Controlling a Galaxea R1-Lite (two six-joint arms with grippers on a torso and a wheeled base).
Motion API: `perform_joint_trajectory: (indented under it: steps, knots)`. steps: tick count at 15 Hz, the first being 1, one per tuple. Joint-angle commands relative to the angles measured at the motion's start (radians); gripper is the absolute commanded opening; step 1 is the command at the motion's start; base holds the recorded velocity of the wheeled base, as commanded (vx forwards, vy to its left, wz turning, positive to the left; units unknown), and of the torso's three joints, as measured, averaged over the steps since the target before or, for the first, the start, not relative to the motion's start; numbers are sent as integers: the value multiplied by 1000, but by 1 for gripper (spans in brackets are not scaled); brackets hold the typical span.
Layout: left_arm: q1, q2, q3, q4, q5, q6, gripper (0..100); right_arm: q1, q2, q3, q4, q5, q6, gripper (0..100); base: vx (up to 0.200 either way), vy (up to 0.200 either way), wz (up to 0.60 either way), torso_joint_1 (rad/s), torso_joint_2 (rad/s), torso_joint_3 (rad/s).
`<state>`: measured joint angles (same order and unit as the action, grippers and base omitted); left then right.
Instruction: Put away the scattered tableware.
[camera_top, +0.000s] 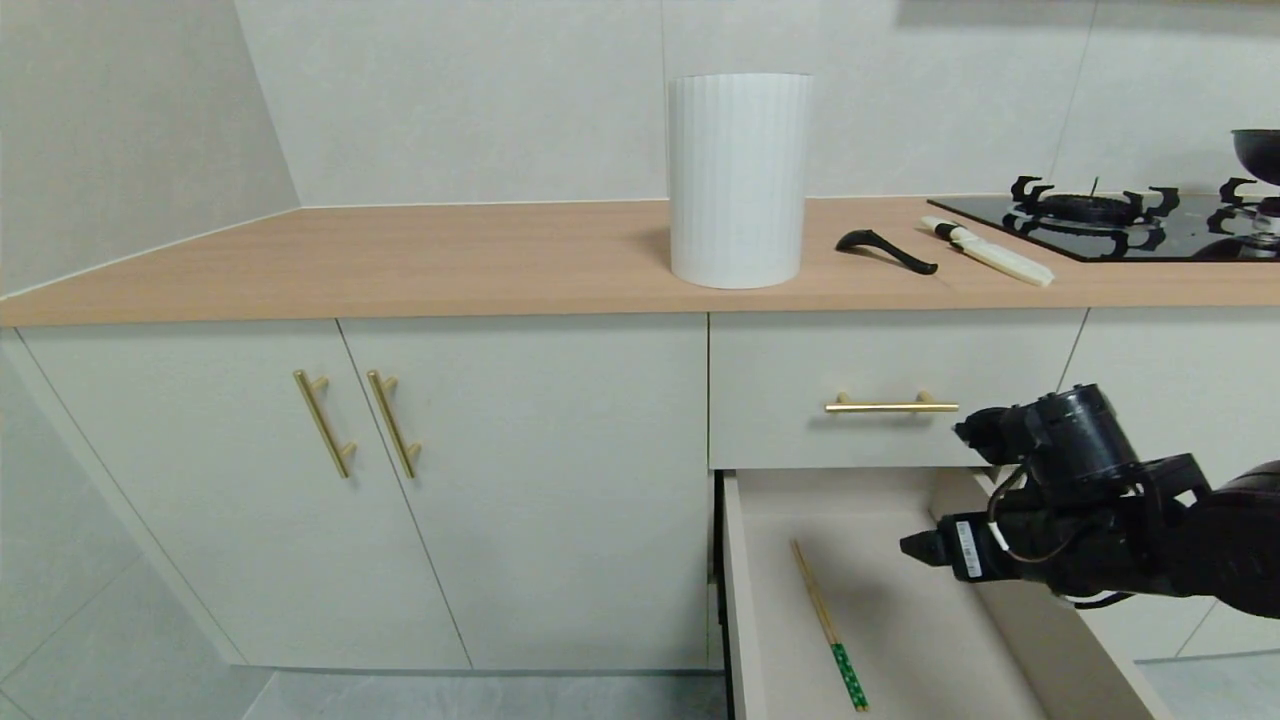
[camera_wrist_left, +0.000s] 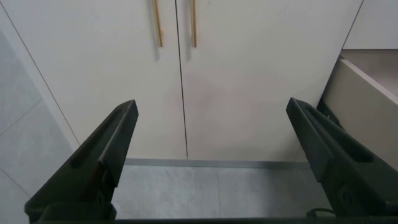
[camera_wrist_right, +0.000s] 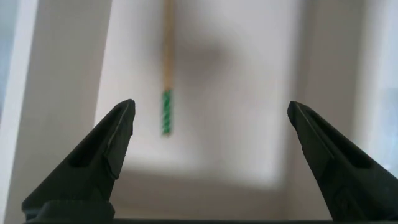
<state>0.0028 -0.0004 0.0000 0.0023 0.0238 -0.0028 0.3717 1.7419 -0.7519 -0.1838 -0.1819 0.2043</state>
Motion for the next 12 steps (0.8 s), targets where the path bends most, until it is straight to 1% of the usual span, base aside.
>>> perform_joint_trajectory:
  steps: [1,6,7,10,12]
  knots:
    - [0,0,0,-1,1,0,100,-27,-78,3,-2,2,-9,100,0,0,0,0,0,0]
    - [0,0,0,1,1,0,100,-27,-93,9,-3,-13,-32,100,0,0,0,0,0,0]
    - [0,0,0,1,1,0,100,-27,-93,11,-3,-16,-32,100,0,0,0,27,-173,-134]
    - [0,0,0,1,1,0,100,-27,-88,13,-2,-33,-34,100,0,0,0,85,-245,-256]
    - [0,0,0,1,1,0,100,-27,-85,16,-3,-45,-45,100,0,0,0,134,-498,-312]
